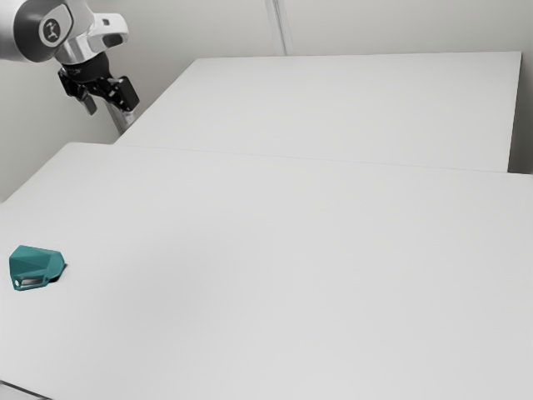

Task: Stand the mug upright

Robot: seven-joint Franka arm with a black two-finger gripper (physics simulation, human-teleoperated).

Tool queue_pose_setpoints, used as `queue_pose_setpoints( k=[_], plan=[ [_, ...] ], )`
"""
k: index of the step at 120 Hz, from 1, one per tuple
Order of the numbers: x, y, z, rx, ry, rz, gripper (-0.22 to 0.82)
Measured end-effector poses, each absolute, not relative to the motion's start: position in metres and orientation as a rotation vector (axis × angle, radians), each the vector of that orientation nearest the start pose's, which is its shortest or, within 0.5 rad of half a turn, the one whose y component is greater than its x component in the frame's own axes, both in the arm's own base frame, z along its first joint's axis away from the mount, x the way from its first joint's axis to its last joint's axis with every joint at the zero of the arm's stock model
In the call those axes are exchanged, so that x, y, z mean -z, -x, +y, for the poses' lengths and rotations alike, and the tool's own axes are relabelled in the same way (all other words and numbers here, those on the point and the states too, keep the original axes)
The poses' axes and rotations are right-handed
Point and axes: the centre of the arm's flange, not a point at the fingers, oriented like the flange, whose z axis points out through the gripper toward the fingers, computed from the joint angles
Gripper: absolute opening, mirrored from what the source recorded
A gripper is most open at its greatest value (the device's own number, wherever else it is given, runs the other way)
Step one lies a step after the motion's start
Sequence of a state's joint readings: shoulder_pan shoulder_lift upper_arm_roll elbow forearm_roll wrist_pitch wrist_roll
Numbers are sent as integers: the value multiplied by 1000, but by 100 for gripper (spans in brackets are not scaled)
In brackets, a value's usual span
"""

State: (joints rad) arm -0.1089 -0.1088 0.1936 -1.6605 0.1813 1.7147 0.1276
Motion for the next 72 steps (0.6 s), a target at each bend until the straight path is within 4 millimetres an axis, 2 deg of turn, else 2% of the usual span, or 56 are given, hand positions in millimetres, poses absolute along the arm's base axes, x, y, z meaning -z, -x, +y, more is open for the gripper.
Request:
queue_pose_setpoints(
  k=[29, 49, 60, 72],
  plan=[
    [-655, -529, 71, 224, 2955, 114, 60],
    [-652, -525, 102, 219, 2959, 48, 60],
    [-648, -515, 141, 212, 3000, -72, 60],
    [-626, -485, 215, 154, 3102, -343, 60]
  ],
)
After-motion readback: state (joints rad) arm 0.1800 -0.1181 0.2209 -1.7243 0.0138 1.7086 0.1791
